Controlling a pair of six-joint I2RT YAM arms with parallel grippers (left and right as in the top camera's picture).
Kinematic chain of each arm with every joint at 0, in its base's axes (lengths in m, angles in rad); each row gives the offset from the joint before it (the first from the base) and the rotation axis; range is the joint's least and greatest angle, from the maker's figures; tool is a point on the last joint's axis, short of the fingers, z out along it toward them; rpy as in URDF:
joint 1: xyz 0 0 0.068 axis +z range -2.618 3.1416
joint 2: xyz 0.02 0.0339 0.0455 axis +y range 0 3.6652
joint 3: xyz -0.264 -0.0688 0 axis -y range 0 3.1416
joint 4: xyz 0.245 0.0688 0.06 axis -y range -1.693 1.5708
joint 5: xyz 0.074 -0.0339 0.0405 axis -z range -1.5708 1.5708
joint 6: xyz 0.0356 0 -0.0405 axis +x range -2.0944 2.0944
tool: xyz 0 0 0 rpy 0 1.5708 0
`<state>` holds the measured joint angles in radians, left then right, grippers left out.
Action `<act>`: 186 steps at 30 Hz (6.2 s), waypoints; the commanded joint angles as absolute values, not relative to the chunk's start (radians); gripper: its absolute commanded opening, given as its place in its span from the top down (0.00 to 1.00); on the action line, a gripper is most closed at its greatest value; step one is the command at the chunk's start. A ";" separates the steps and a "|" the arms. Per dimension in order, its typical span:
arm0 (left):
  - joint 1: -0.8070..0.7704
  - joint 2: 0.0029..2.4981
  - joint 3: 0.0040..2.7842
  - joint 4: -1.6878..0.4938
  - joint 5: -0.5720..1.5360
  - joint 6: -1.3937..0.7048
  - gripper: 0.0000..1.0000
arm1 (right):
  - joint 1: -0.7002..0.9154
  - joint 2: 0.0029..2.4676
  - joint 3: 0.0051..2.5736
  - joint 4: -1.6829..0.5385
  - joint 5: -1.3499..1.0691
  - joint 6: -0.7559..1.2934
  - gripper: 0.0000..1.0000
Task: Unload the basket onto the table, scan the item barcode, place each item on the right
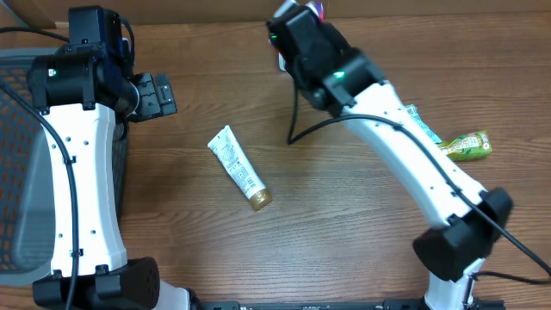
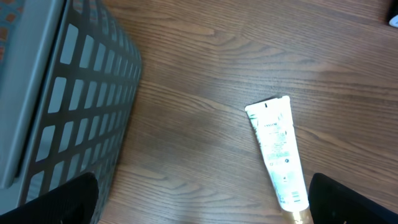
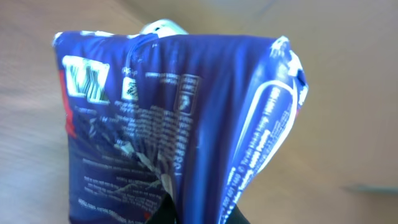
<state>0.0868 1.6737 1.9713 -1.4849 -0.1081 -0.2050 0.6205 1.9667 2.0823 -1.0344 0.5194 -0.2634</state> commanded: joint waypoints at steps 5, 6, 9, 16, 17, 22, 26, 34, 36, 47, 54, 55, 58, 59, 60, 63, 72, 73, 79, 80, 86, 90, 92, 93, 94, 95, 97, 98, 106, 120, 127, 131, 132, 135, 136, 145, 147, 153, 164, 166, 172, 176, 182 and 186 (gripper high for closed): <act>0.085 1.674 1.972 -1.484 -0.107 -0.187 0.00 | 0.314 1.880 2.093 -1.260 -0.192 0.131 0.96; 0.085 1.674 1.972 -1.484 -0.107 -0.187 0.00 | 0.266 1.885 2.092 -1.282 -0.244 0.131 0.96; 0.085 1.674 1.972 -1.484 -0.107 -0.187 0.00 | 0.113 1.892 2.049 -1.306 -0.382 0.131 0.96; 0.085 1.674 1.972 -1.484 -0.107 -0.187 0.00 | -0.147 1.892 1.836 -1.228 -0.376 0.128 0.96; 0.085 1.674 1.972 -1.484 -0.107 -0.187 0.01 | -0.178 1.892 1.787 -1.193 -0.376 0.128 0.96; 0.085 1.674 1.972 -1.484 -0.107 -0.187 0.00 | -0.242 1.892 1.637 -1.085 -0.363 0.127 0.92; 0.085 1.674 1.972 -1.484 -0.107 -0.187 0.00 | -0.249 1.892 1.609 -1.081 -0.331 0.127 0.71; 0.085 1.674 1.972 -1.484 -0.107 -0.187 0.00 | -0.247 1.891 1.662 -1.169 -0.433 0.127 0.43; 0.085 1.674 1.972 -1.484 -0.107 -0.187 0.01 | -0.239 1.890 1.703 -1.222 -0.431 0.105 0.38; 0.085 1.674 1.972 -1.484 -0.107 -0.187 0.00 | 0.065 1.874 1.828 -1.280 -0.436 0.097 0.00; 0.085 1.674 1.972 -1.484 -0.106 -0.187 0.00 | 0.312 1.874 1.754 -1.146 -0.445 0.101 0.00; 0.085 1.674 1.972 -1.484 -0.106 -0.187 0.00 | 0.340 1.874 1.745 -1.128 -0.448 0.102 0.00; 0.085 1.674 1.972 -1.484 -0.106 -0.187 0.00 | 0.429 1.875 1.702 -1.052 -0.448 0.101 0.00; 0.085 1.674 1.972 -1.484 -0.106 -0.187 0.01 | 0.453 1.876 1.687 -1.026 -0.449 0.101 0.01; 0.085 1.674 1.972 -1.484 -0.107 -0.187 0.00 | 0.472 1.876 1.674 -1.003 -0.450 0.101 0.02; 0.085 1.674 1.972 -1.484 -0.107 -0.187 0.00 | 0.533 1.876 1.634 -0.936 -0.450 0.101 0.05; 0.085 1.674 1.972 -1.484 -0.107 -0.187 0.00 | 0.600 1.880 1.583 -0.858 -0.494 0.051 0.06; 0.085 1.674 1.972 -1.484 -0.107 -0.187 0.01 | 0.600 1.886 1.581 -0.849 -0.514 0.051 0.06; 0.085 1.674 1.972 -1.484 -0.106 -0.187 0.00 | 0.600 1.975 1.581 -0.794 -0.621 0.052 0.08; 0.085 1.674 1.972 -1.484 -0.107 -0.187 0.01 | 0.600 1.994 1.581 -0.793 -0.628 0.052 0.08; 0.085 1.674 1.972 -1.484 -0.107 -0.187 0.01 | 0.605 2.091 1.581 -0.788 -0.631 0.052 0.10; 0.085 1.674 1.972 -1.484 -0.106 -0.187 0.01 | 0.616 2.118 1.581 -0.775 -0.631 0.052 0.12; 0.085 1.674 1.972 -1.484 -0.106 -0.187 0.00 | 0.628 2.123 1.581 -0.775 -0.630 0.052 0.16; 0.085 1.674 1.972 -1.484 -0.107 -0.187 0.00 | 0.637 2.123 1.581 -0.775 -0.629 0.052 0.20; 0.085 1.674 1.972 -1.484 -0.106 -0.187 0.01 | 0.648 2.123 1.580 -0.775 -0.625 0.053 0.23; 0.085 1.674 1.972 -1.484 -0.107 -0.187 0.00 | 0.663 2.123 1.579 -0.775 -0.608 0.061 0.23; 0.085 1.674 1.972 -1.484 -0.107 -0.187 0.00 | 0.694 2.123 1.579 -0.775 -0.532 0.102 0.23; 0.085 1.674 1.972 -1.484 -0.107 -0.187 0.00 | 0.712 2.123 1.578 -0.778 -0.483 0.120 0.23; 0.085 1.674 1.972 -1.484 -0.106 -0.187 0.00 | 0.839 2.123 1.578 -0.795 -0.101 0.211 0.23; 0.085 1.674 1.972 -1.484 -0.107 -0.187 0.01 | 0.850 2.123 1.575 -0.907 0.267 0.210 0.24; 0.085 1.674 1.972 -1.484 -0.106 -0.187 0.01 | 0.744 2.123 1.579 -0.928 0.321 0.210 0.23; 0.085 1.674 1.972 -1.484 -0.106 -0.187 0.00 | 0.659 2.123 1.585 -0.892 0.263 0.210 0.23; 0.085 1.674 1.972 -1.484 -0.106 -0.187 0.01 | 0.636 2.123 1.586 -0.879 0.208 0.210 0.23; 0.085 1.674 1.972 -1.484 -0.107 -0.187 0.00 | 0.580 2.121 1.597 -0.865 -0.051 0.211 0.28; 0.085 1.674 1.972 -1.484 -0.106 -0.187 0.00 | 0.567 2.121 1.599 -0.860 -0.155 0.212 0.34; 0.085 1.674 1.972 -1.484 -0.107 -0.187 0.00 | 0.593 2.121 1.598 -0.857 -0.562 0.460 0.39; 0.085 1.674 1.972 -1.484 -0.107 -0.187 0.00 | 0.614 2.121 1.598 -0.846 -0.534 0.488 0.38; 0.085 1.674 1.972 -1.484 -0.106 -0.187 0.01 | 0.630 2.121 1.595 -0.815 -0.374 0.633 0.38; 0.085 1.674 1.972 -1.484 -0.107 -0.187 0.00 | 0.757 2.121 1.505 -0.557 -0.247 0.905 0.33; 0.085 1.674 1.972 -1.484 -0.106 -0.187 0.01 | 0.782 2.121 1.496 -0.529 -0.229 0.921 0.33; 0.085 1.674 1.972 -1.484 -0.106 -0.187 0.00 | 0.850 2.122 1.494 -0.510 -0.033 0.921 0.28; 0.085 1.674 1.972 -1.484 -0.107 -0.187 0.00 | 0.876 2.140 1.494 -0.480 0.058 0.909 0.28; 0.085 1.674 1.972 -1.484 -0.107 -0.187 0.00 | 0.876 2.201 1.494 -0.433 0.059 0.909 0.28; 0.084 1.674 1.972 -1.484 -0.107 -0.187 0.00 | 0.873 2.232 1.494 -0.427 0.059 0.902 0.29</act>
